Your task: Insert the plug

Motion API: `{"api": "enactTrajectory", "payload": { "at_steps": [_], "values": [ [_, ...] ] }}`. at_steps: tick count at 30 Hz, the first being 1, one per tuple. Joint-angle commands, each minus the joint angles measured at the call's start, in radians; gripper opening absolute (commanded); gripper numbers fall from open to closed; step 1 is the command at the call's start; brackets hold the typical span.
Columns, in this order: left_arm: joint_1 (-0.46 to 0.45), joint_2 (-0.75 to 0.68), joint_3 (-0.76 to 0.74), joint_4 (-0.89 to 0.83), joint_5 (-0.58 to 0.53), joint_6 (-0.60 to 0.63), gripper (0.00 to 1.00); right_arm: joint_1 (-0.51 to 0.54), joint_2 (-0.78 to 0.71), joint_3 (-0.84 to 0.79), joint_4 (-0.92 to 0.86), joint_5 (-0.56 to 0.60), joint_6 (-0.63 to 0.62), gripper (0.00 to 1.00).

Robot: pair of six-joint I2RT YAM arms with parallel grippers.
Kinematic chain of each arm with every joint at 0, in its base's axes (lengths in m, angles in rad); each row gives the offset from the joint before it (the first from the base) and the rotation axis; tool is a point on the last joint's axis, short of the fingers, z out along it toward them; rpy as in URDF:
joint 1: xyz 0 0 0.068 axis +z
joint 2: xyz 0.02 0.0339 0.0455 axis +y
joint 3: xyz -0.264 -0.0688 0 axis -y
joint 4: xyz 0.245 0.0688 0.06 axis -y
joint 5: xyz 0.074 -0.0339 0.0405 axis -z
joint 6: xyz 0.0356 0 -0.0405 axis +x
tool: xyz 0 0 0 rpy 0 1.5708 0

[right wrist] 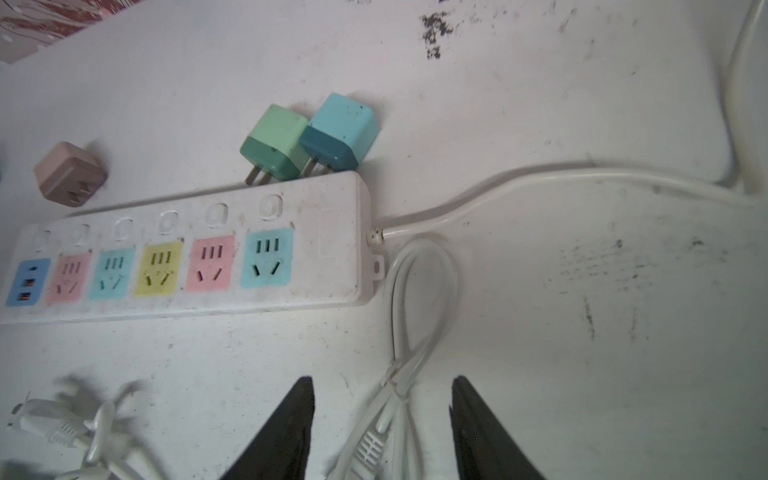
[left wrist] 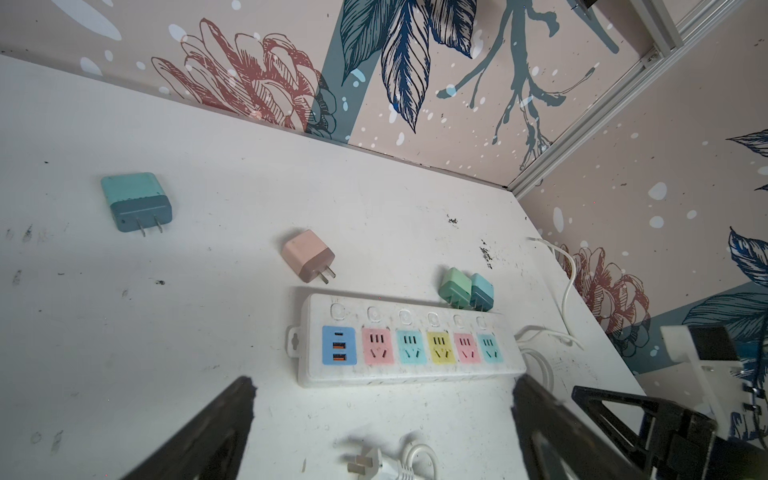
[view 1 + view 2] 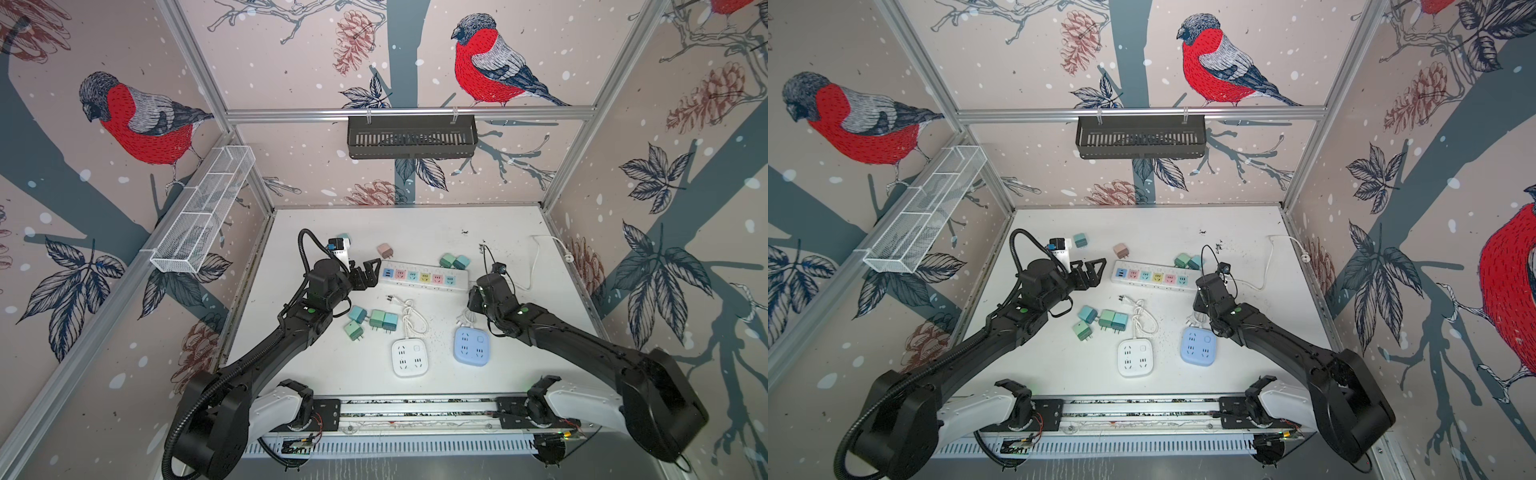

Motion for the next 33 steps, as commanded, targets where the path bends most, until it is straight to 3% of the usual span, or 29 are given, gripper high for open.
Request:
{"api": "enactTrajectory", "payload": {
  "at_steps": [1, 7, 15, 21, 33],
  "values": [
    [-0.001, -0.025, -0.019, 0.066, 0.022, 0.009, 0.97, 0.001, -0.065, -0.007, -0.004, 0.054, 0.014, 0.63],
    [-0.001, -0.094, -0.085, 0.15, 0.042, 0.007, 0.96, -0.044, -0.003, 0.105, 0.0, 0.043, 0.001, 0.65],
    [-0.001, -0.162, -0.143, 0.213, 0.028, 0.015, 0.96, -0.153, 0.329, 0.366, -0.056, -0.111, -0.014, 0.54],
    [-0.001, -0.163, -0.134, 0.192, 0.024, 0.023, 0.96, -0.17, 0.554, 0.511, -0.068, -0.132, -0.033, 0.54],
    [-0.001, -0.163, -0.125, 0.186, 0.03, 0.024, 0.96, -0.222, 0.759, 0.622, -0.049, -0.194, -0.057, 0.56]
  ]
}}
